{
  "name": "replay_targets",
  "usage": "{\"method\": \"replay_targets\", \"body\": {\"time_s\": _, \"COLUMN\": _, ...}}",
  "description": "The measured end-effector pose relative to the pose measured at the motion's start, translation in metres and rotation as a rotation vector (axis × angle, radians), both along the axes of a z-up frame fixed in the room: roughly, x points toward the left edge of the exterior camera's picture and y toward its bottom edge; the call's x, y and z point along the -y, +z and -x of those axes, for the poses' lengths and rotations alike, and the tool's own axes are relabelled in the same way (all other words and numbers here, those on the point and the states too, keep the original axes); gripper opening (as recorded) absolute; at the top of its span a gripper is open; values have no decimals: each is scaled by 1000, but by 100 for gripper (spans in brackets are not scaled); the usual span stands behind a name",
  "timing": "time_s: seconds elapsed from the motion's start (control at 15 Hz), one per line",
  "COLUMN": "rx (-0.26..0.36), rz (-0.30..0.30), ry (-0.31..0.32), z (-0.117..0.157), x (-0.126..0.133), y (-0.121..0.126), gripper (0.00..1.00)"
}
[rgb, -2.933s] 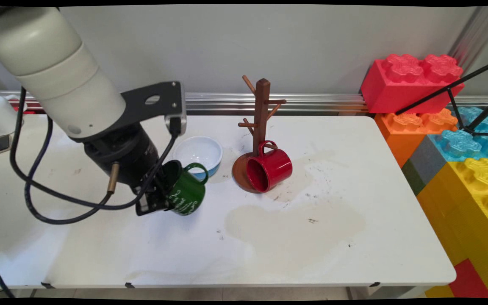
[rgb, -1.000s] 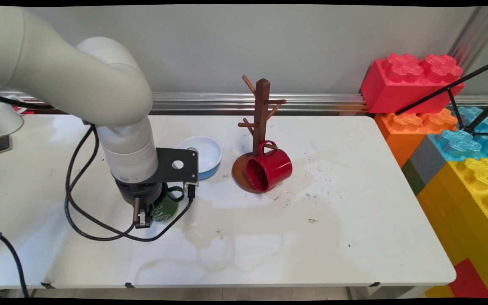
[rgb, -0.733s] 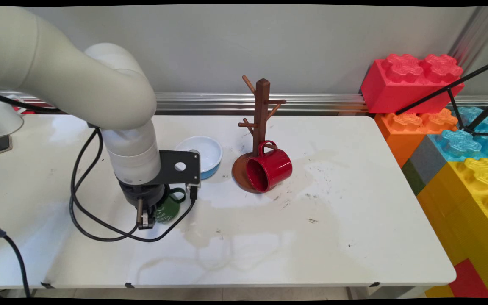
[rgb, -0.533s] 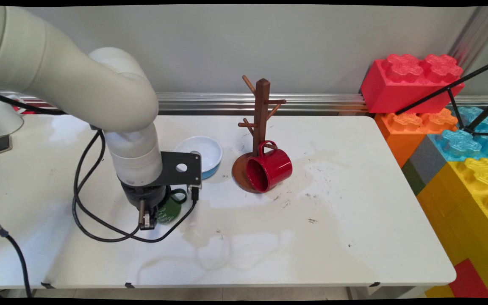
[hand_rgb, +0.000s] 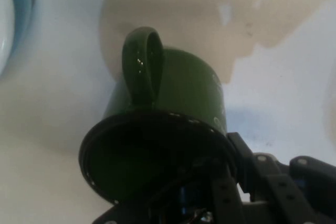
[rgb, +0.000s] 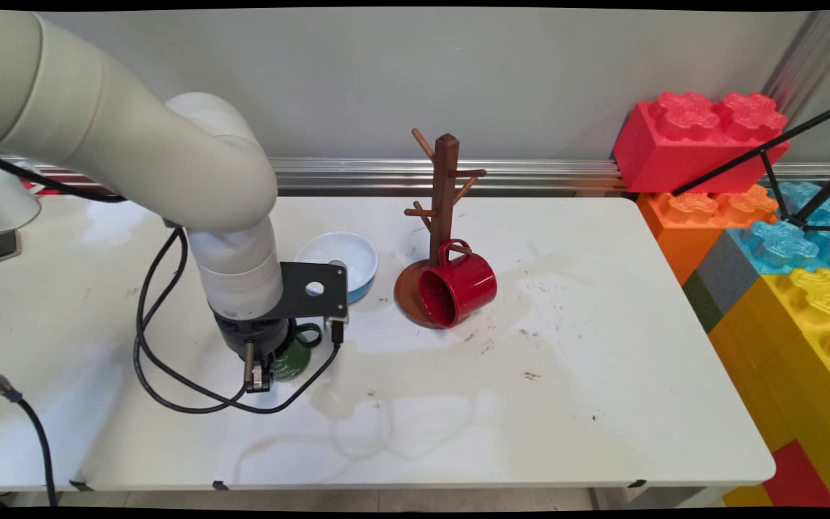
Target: Place the picked object on the table
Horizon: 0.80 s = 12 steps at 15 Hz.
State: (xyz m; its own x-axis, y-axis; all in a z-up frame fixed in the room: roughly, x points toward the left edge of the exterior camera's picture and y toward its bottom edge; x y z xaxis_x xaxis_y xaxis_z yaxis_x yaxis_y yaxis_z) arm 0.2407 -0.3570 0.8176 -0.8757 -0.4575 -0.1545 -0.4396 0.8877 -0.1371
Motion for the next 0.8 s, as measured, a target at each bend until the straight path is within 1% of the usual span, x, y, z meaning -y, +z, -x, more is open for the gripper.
{"method": "replay_targets", "body": {"time_s": 0.33, "rx": -18, "rz": 4, "ry": 12, "z": 2, "x": 2, "y": -4, "gripper": 0}}
{"method": "replay_targets", "body": {"time_s": 0.4, "rx": -24, "rz": 7, "ry": 15, "z": 2, "x": 3, "y": -5, "gripper": 100}}
{"method": "replay_targets", "body": {"time_s": 0.8, "rx": -52, "rz": 22, "ry": 29, "z": 2, "x": 7, "y": -4, "gripper": 100}}
